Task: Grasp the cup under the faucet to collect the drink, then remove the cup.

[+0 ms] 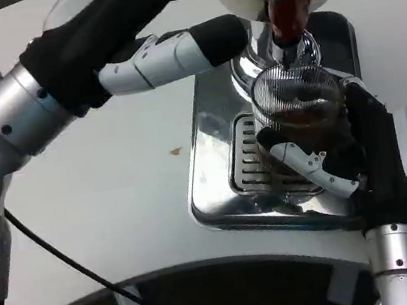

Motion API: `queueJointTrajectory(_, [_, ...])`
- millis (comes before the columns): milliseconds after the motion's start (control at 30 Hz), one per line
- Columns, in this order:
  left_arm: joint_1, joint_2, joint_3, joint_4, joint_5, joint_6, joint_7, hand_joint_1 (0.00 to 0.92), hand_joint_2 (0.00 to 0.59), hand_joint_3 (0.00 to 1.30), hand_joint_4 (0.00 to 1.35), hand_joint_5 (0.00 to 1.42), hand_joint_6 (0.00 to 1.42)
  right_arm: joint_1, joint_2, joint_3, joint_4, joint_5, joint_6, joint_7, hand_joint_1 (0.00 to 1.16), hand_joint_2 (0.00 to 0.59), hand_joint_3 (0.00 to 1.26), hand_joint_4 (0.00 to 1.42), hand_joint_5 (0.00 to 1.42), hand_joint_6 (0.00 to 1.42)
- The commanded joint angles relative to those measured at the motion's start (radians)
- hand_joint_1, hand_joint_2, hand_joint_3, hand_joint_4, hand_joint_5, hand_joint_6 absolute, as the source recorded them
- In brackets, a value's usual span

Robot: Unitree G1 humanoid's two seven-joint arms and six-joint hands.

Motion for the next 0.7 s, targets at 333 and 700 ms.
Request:
queueJointTrajectory(333, [0.075, 0.036, 0.052, -0.012, -0.009, -0.01, 0.047, 0.0, 0.106, 0.23, 0.28, 0.35, 0.35, 0.064, 0.0, 0.0, -0.064, -0.007, -0.015, 0.0, 0.82, 0.201, 0.69, 0.81, 0.88, 0.6])
queueJointTrajectory(700, [0.154, 0.012, 0.098, -0.057, -0.033, -0.022, 0.131, 0.0, 0.105, 0.23, 0.28, 0.34, 0.35, 0.088, -0.004, -0.011, -0.104, -0.004, -0.022, 0.001, 0.82, 0.194, 0.72, 0.85, 0.96, 0.68])
